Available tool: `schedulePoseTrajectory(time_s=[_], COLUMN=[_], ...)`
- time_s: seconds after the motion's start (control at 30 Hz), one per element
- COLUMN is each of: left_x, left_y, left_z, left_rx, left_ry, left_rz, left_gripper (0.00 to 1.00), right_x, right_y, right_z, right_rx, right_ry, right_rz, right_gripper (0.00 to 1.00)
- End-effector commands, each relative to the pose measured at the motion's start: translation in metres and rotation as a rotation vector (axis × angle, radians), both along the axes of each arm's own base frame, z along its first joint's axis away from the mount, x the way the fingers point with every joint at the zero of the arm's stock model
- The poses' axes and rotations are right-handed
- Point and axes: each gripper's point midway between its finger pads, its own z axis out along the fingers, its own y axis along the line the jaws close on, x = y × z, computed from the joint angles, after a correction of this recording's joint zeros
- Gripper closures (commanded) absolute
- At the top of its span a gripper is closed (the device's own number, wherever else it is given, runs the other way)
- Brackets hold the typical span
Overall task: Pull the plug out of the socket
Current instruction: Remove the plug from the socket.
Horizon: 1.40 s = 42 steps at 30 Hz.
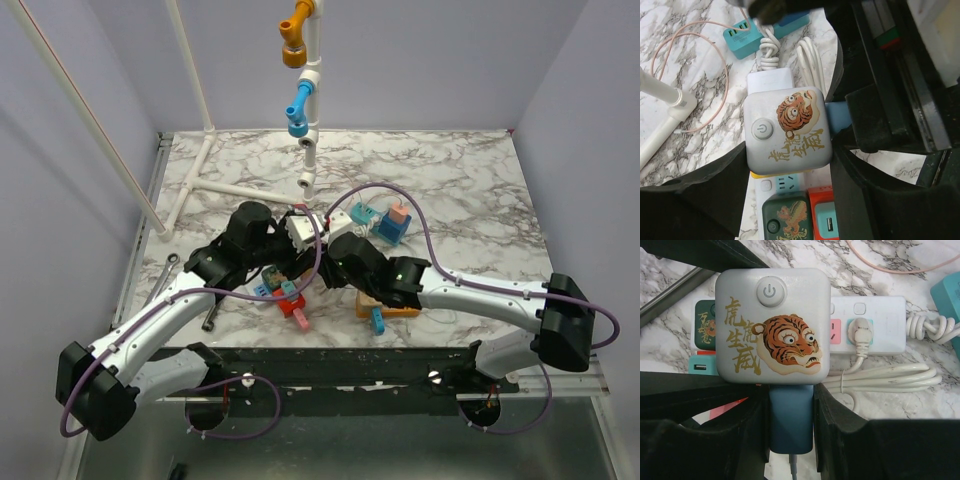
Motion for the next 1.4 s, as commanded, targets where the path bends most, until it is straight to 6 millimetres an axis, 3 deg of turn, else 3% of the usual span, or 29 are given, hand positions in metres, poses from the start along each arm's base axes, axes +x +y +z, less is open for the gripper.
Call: schedulePoseTrajectory(time_s=[0.0, 0.27, 0.43, 0.6, 0.9, 1.03, 1.2, 1.27, 1.37], left_x=[0.025, 0.019, 0.018, 0.024, 0.033, 0.027, 0.021, 0.019, 0.017], left_y=[0.015, 0.026, 0.03, 0.035, 0.046, 0.046, 0.047, 0.049, 0.05], left_z=[-0.013, -0.029, -0.038, -0.042, -0.057, -0.059, -0.058, -0.056, -0.049], left_rx=[0.092, 0.158, 0.191, 0.202, 0.257, 0.251, 0.251, 0.252, 0.244], left_ry=[-0.087, -0.061, -0.023, -0.004, 0.028, 0.039, 0.057, 0.06, 0.064], left_rz=[0.1, 0.103, 0.118, 0.158, 0.202, 0.187, 0.182, 0.181, 0.189], left_gripper=[0.64, 0.73, 0.83, 0.83, 0.88, 0.89, 0.84, 0.75, 0.7], right_x=[-0.047, -0.063, -0.062, -0.065, -0.083, -0.084, -0.045, -0.021, 0.025], right_y=[0.017, 0.001, 0.004, 0.006, -0.018, -0.024, -0.056, -0.071, -0.108], right_z=[-0.006, -0.009, -0.006, -0.004, -0.012, -0.009, 0.007, 0.018, 0.037], right_rx=[0.04, 0.034, 0.025, 0.028, 0.031, 0.036, -0.056, -0.074, -0.041], right_ry=[0.082, 0.13, 0.122, 0.13, 0.199, 0.197, 0.056, 0.03, 0.034], right_rz=[0.132, 0.143, 0.153, 0.158, 0.131, 0.111, -0.097, -0.181, -0.326], right_gripper=[0.88, 0.9, 0.9, 0.9, 0.9, 0.9, 0.95, 0.95, 0.96])
